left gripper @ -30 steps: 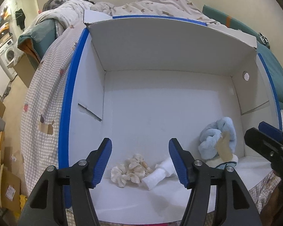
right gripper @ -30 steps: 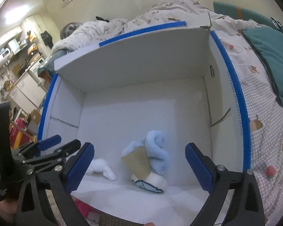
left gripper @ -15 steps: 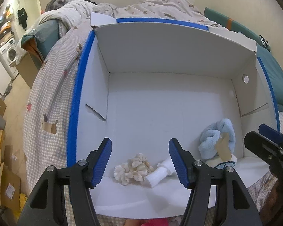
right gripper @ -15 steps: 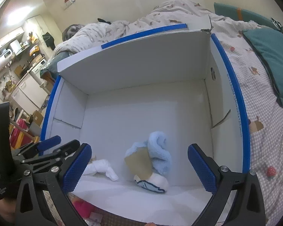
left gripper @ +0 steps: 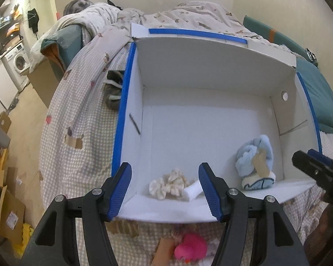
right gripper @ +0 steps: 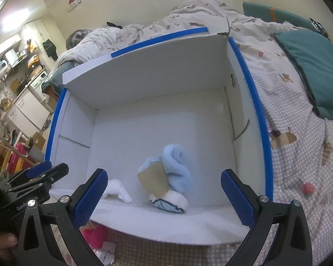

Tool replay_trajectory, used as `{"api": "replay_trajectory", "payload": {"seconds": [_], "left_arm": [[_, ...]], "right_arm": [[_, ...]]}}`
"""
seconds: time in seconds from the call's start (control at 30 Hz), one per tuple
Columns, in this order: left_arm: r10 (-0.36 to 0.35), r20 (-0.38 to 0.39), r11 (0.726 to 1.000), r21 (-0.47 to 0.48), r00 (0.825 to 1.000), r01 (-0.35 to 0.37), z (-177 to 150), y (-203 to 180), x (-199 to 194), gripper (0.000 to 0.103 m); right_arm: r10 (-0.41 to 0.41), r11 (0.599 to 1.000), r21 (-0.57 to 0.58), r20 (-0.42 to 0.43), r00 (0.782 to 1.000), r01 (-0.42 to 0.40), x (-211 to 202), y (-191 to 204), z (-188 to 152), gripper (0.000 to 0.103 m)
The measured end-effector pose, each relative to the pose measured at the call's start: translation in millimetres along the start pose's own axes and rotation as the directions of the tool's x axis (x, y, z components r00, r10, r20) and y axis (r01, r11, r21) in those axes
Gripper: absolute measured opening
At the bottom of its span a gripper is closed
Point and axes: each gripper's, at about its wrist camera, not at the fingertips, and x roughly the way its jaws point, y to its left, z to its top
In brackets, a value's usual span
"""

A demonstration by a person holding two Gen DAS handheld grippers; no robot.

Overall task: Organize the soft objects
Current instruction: 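Lift both tools out of the box and back away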

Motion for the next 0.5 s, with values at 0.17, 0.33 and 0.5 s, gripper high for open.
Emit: {"api": "replay_trajectory", "payload": {"seconds": [0.17,0.33,0.5], "left_arm": [[0.005,0.007,1.000,-0.014,1.000,-0.005,-11,7,-12,0.060],[0.010,0.019,0.999,-0.033,1.000,-0.009,-20,17,-24,0.060],[0.010,0.021,0.999,-0.051,1.000,-0.009,-29,24,-34,0.060]], "right_arm": [[-0.001,1.000,-0.005,0.007,1.000,0.001,-9,2,-8,0.103],[0.012,1.000,0.004,0.022,1.000,-0.012,-20,3,-18,0.103],[0.014,1.000,0.011,0.040,0.999,-0.014,-31,4,-26,0.103]]}}
